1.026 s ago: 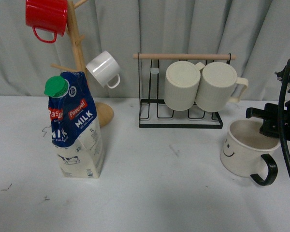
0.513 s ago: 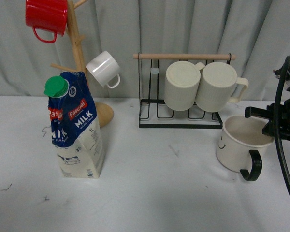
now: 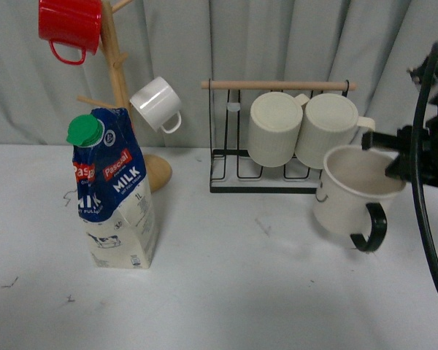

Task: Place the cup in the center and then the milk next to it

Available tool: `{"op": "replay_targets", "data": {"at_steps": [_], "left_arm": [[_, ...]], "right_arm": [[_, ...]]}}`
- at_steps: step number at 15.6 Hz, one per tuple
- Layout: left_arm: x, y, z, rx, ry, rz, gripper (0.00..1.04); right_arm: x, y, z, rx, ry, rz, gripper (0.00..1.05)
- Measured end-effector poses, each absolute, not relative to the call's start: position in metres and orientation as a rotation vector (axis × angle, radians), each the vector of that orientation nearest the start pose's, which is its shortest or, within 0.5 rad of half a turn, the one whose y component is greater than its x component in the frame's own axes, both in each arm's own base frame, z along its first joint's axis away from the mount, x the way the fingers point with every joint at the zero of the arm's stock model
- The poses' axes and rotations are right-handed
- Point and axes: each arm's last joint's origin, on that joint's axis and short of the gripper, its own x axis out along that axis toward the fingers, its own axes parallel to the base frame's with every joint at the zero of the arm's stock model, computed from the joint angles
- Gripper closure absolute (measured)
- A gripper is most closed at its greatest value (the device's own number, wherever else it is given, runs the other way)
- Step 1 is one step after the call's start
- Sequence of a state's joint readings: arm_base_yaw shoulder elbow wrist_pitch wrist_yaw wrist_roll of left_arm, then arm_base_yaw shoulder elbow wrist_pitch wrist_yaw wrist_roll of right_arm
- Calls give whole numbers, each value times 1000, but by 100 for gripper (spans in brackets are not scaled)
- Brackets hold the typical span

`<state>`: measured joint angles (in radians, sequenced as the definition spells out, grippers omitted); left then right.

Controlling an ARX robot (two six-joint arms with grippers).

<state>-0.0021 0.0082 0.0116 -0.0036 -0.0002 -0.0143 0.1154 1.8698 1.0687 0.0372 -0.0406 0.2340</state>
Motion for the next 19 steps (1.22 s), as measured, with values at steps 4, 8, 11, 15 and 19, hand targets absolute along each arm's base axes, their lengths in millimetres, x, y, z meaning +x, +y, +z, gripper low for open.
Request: {"op": "replay_targets", "data": {"at_steps": [4, 8, 11, 15, 19], "left_arm": [[98, 0, 166, -14, 1, -2, 7], [98, 0, 166, -14, 0, -2, 7], [98, 0, 166, -14, 0, -2, 7], [98, 0, 166, -14, 0, -2, 7], [98, 0, 166, -14, 1, -2, 7]], "right_arm": [[373, 99, 167, 134, 787, 154, 101], [389, 123, 131, 124, 893, 116, 101], [390, 122, 127, 124, 902, 115, 101], [392, 123, 120, 126, 918, 123, 101], [393, 123, 119, 117, 925, 125, 97]]}}
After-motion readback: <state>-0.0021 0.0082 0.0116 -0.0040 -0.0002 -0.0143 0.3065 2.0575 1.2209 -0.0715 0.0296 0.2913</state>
